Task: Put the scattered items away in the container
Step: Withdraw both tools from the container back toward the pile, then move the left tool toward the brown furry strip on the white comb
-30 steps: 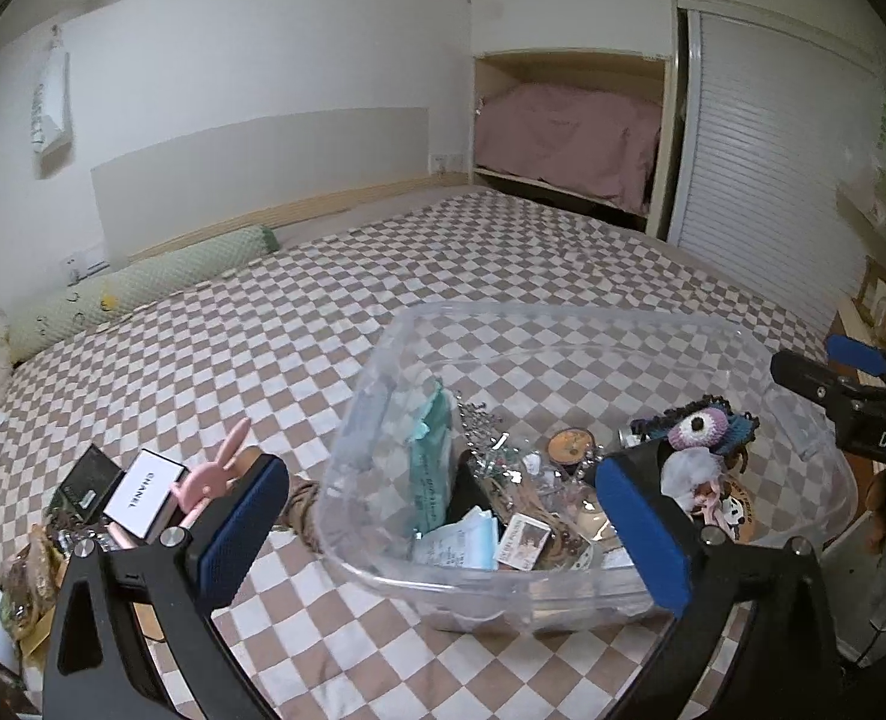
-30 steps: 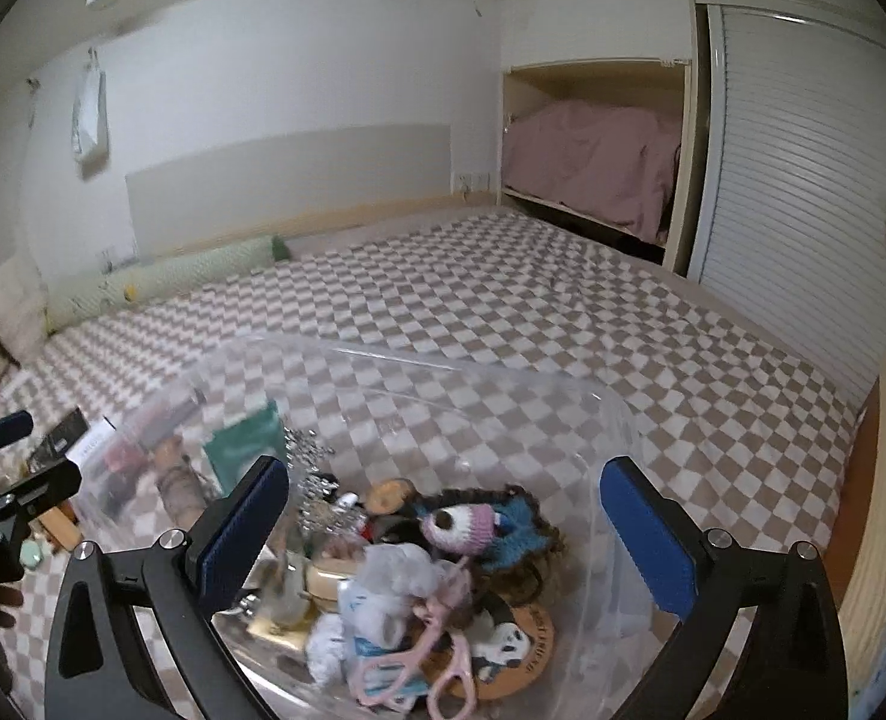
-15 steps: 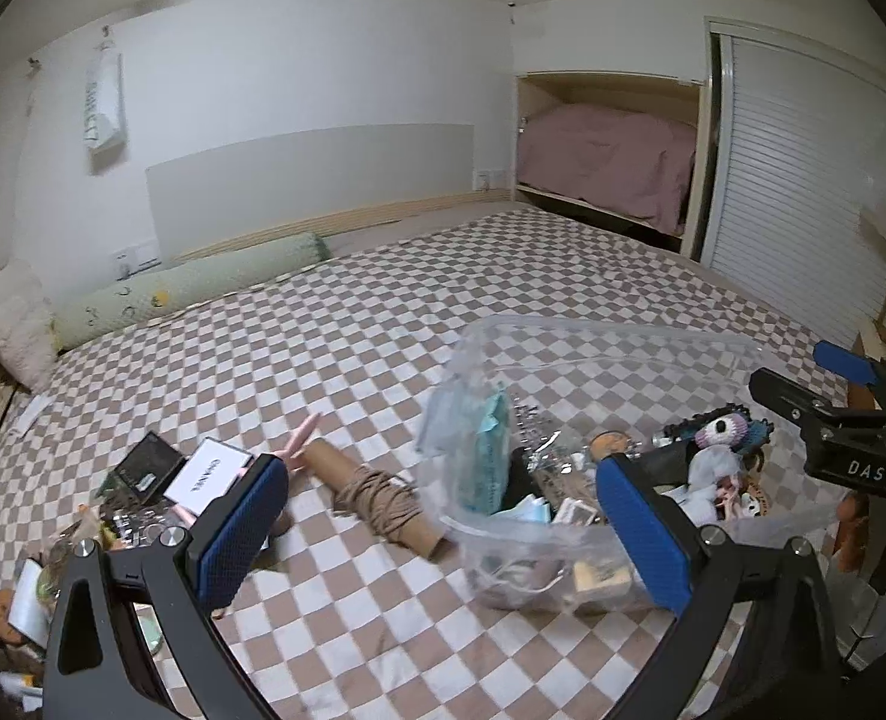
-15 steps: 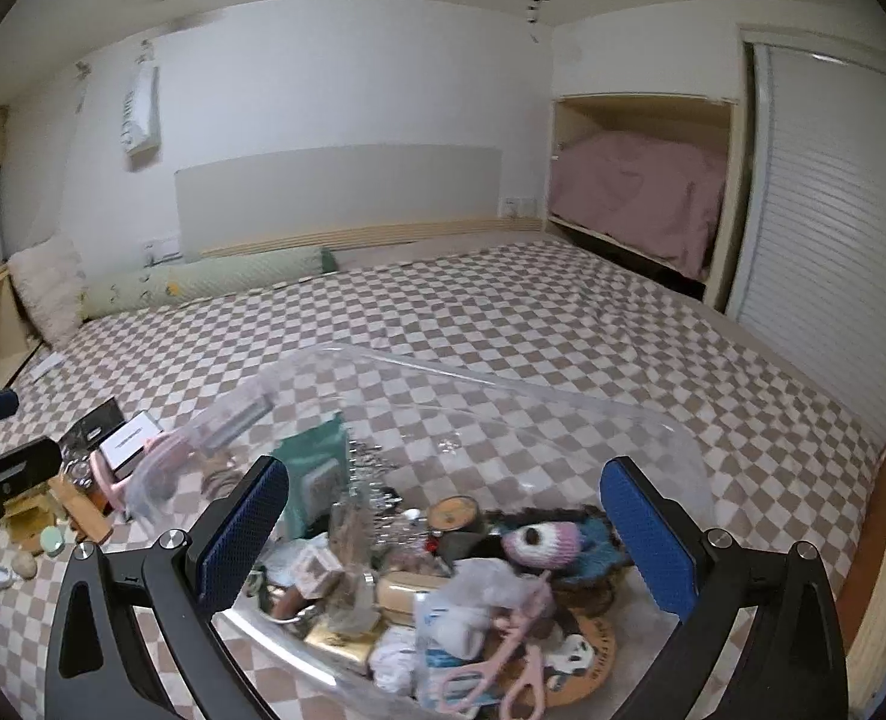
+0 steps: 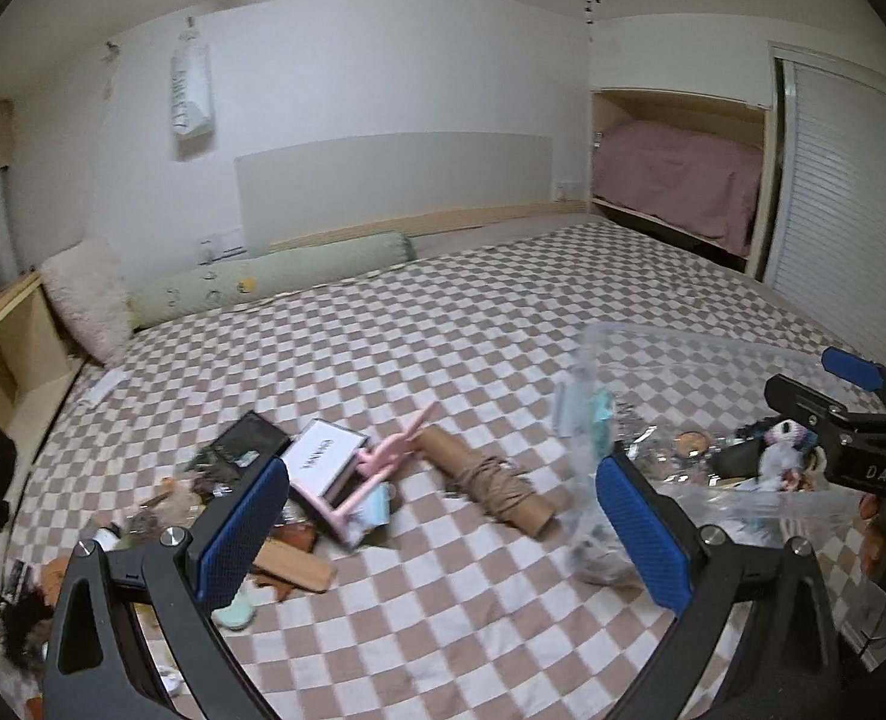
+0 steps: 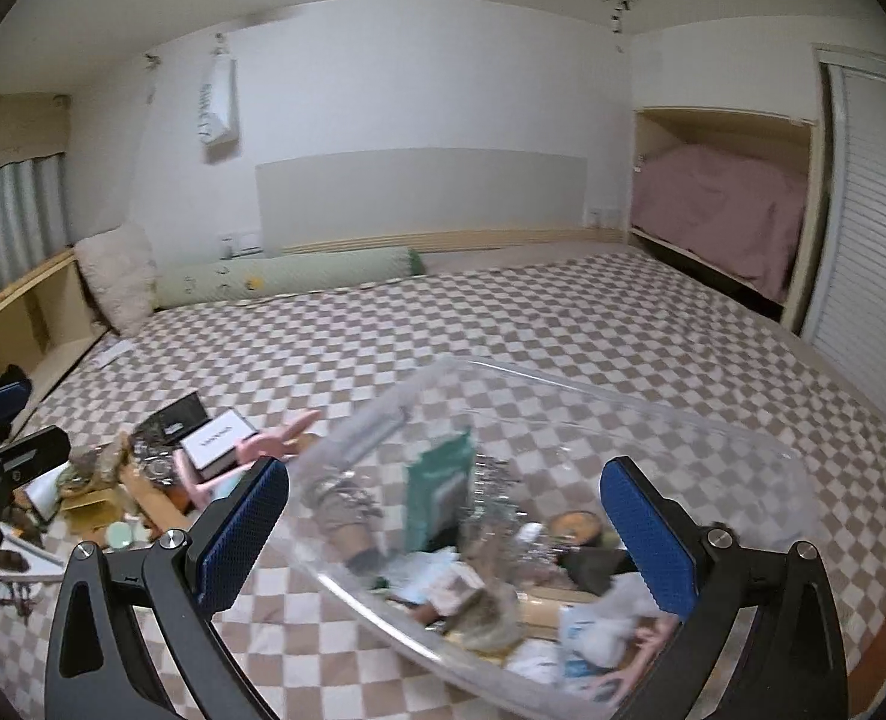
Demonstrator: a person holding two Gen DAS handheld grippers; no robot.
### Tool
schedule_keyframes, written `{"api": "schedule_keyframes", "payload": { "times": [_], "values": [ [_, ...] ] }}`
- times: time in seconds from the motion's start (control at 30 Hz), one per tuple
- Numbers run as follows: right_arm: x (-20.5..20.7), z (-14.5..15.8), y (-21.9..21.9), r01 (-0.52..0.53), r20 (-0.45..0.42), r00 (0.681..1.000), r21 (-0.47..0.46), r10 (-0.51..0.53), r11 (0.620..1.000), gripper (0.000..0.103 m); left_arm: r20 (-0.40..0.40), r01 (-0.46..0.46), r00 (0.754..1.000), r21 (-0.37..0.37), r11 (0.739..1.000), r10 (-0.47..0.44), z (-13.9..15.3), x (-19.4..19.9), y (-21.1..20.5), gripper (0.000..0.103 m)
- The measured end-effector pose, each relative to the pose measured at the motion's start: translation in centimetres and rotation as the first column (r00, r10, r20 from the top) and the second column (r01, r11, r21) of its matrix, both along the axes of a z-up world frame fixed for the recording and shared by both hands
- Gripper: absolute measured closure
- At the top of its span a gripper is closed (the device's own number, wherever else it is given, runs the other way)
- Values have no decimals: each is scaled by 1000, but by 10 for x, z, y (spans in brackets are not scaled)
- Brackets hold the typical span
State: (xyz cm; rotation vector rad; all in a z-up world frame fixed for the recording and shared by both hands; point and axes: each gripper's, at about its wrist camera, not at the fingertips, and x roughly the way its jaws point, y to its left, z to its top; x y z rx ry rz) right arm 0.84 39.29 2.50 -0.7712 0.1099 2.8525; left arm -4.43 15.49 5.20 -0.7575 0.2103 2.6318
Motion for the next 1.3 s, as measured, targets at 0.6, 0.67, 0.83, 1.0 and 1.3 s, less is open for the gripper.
{"api": "schedule_keyframes", "payload": {
  "times": [0.6,0.67,0.83,1.0,1.3],
  "values": [
    [-35,5,-98,-145,10,989,-49,146,988,0,-12,-204,979,7,979,204,-6,9,-116,0],
    [-39,3,-108,-157,18,987,-54,158,986,0,-10,-219,976,9,976,219,-7,10,-127,0],
    [-47,1,-129,-197,40,979,-82,201,977,0,-17,-263,965,16,965,263,-8,16,-160,0],
    [-49,-2,-156,-263,49,962,-81,267,961,0,-19,-321,947,20,947,321,-12,22,-199,0],
    [-67,-24,-205,-295,134,944,-64,301,953,0,14,-444,896,20,896,443,-29,31,-273,0]
  ]
}}
